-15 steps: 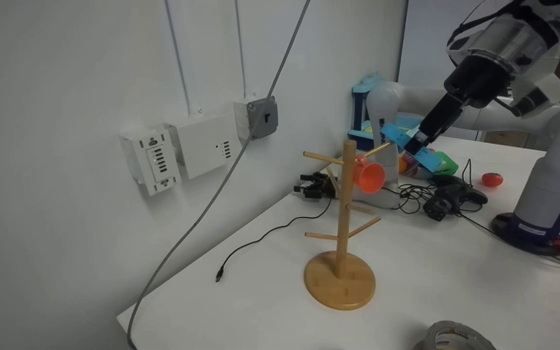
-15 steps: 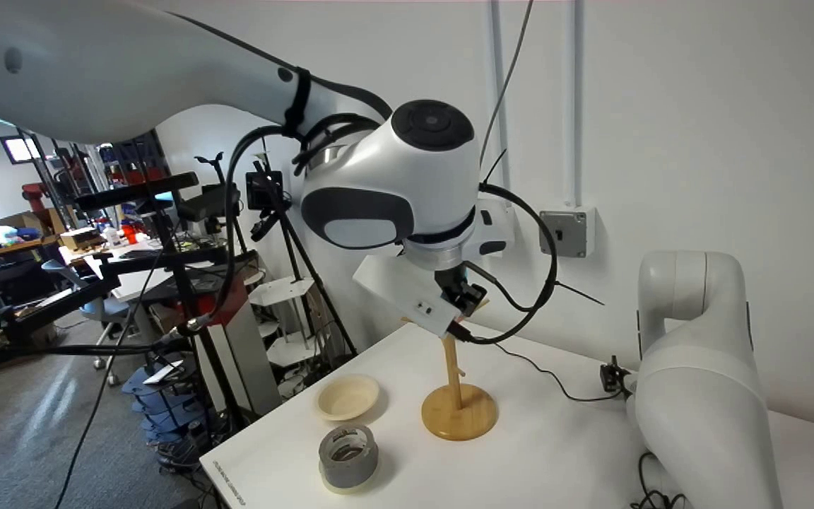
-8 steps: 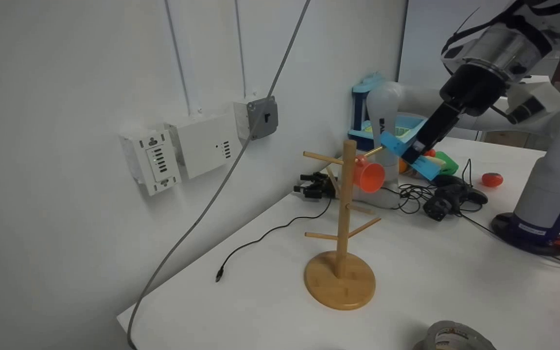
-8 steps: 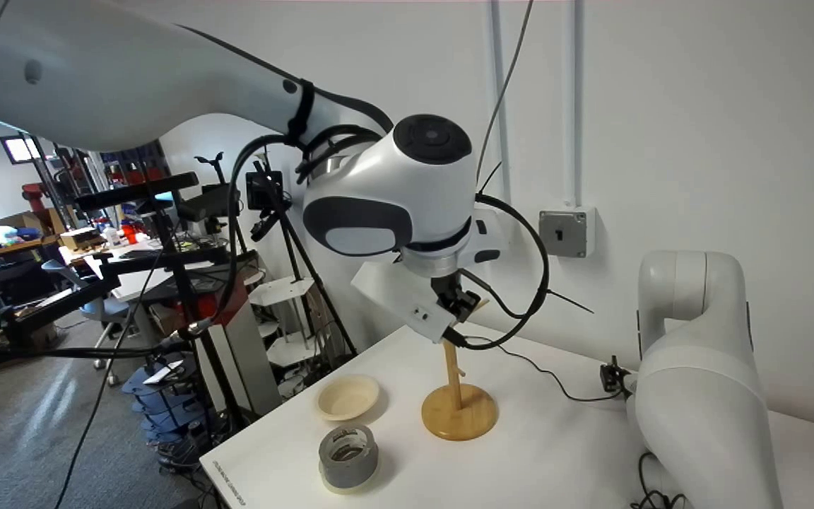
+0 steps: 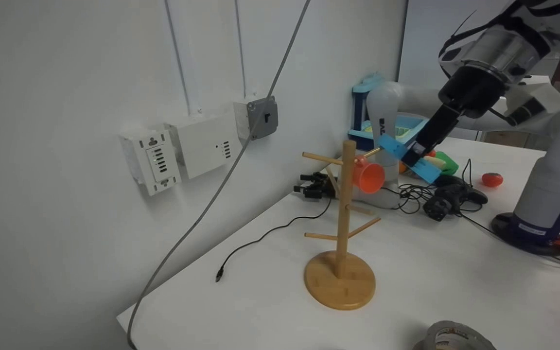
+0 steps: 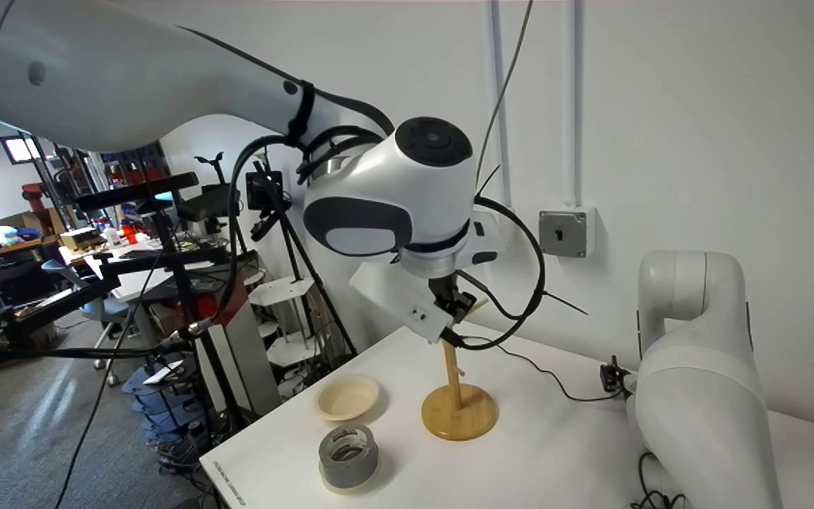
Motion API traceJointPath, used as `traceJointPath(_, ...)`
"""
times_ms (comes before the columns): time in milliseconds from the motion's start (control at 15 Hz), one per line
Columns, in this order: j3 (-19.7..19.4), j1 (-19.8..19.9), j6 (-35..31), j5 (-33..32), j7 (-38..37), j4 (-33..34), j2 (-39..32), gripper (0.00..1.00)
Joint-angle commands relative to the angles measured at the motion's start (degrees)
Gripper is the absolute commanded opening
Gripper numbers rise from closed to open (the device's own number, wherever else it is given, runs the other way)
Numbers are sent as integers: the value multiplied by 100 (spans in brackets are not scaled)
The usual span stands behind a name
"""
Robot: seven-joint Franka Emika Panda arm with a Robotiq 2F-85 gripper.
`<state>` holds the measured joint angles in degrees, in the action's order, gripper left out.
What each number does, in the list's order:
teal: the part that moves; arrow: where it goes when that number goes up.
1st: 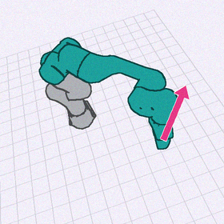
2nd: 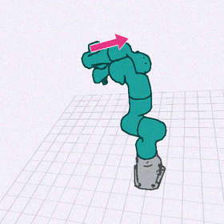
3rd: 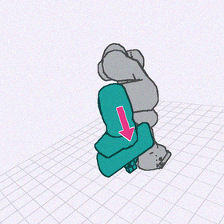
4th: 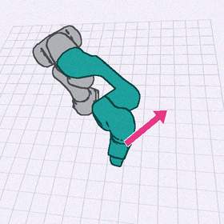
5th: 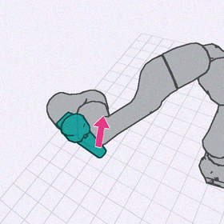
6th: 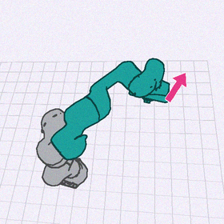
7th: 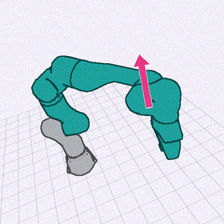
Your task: Hang the peg on the wooden stand
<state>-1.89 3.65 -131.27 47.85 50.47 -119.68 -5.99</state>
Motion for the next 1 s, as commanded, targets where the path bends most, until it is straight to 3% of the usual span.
traceJointPath(0,30,38,222,-65,110,102,-47,72)
traceJointPath(67,32,37,223,-74,101,104,-49,85)
traceJointPath(200,38,41,239,-84,93,103,-57,99)
traceJointPath(667,34,51,233,-136,62,69,-44,100)
traceJointPath(933,34,-36,70,-919,-358,-92,156,100)
